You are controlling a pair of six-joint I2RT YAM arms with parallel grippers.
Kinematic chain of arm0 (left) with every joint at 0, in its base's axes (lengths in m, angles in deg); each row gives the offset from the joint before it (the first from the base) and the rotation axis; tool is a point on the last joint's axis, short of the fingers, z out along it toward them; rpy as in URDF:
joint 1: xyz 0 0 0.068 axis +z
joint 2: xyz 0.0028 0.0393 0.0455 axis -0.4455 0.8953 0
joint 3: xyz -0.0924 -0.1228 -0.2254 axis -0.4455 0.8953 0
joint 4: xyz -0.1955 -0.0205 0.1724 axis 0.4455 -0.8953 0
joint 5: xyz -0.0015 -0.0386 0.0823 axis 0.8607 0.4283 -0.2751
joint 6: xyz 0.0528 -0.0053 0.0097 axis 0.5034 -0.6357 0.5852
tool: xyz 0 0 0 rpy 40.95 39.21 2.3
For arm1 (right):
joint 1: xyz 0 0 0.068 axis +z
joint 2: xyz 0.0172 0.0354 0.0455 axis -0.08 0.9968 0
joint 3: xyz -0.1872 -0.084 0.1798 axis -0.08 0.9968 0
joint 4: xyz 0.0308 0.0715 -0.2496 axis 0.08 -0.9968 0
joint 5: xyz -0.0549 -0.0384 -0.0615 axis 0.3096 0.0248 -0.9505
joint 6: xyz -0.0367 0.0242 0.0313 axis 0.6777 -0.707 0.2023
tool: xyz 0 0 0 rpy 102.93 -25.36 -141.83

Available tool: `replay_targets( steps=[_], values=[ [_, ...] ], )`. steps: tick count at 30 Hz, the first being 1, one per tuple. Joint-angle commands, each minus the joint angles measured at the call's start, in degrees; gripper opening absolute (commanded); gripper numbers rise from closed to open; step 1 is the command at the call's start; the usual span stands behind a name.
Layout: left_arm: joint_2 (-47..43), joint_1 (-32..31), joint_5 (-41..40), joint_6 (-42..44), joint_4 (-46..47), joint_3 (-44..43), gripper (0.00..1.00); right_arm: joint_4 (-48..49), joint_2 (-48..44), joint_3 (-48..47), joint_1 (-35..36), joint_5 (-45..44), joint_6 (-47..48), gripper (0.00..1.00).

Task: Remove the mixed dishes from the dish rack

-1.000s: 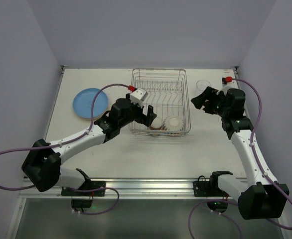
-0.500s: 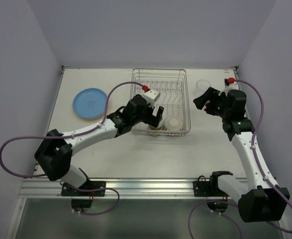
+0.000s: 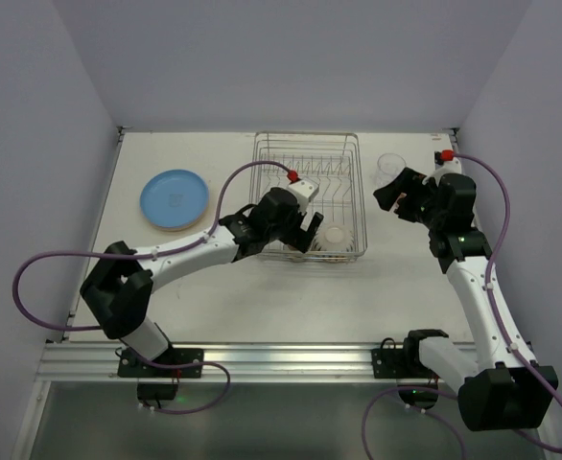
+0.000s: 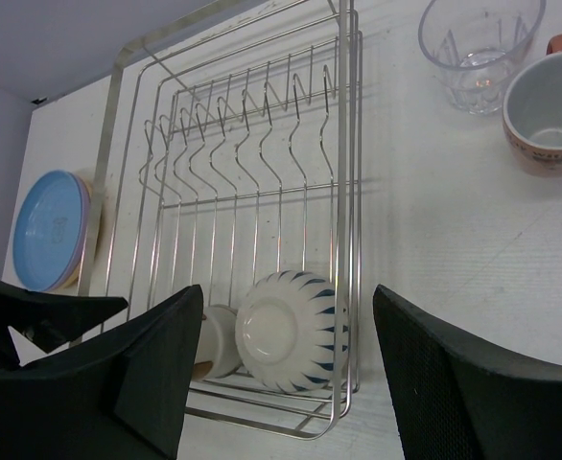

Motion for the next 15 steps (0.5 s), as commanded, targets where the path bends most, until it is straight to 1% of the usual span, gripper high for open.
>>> replay_targets(
  steps=[1, 7, 15],
  values=[
    [0.7, -1.0, 2.3, 1.8, -0.7, -2.7, 1.0, 0.2, -1.3, -0.2, -0.1, -1.4, -0.7, 0.74],
    [2.3, -1.3, 2.6, 2.1, -1.3, -3.8, 1.0, 0.2, -1.2, -0.1, -0.2, -1.7, -0.7, 0.74],
    [6.3, -1.7, -1.0, 1.9, -6.0, -7.1, 1.0, 0.5, -0.7, 0.0, -0.2, -1.3, -0.7, 0.74]
  ],
)
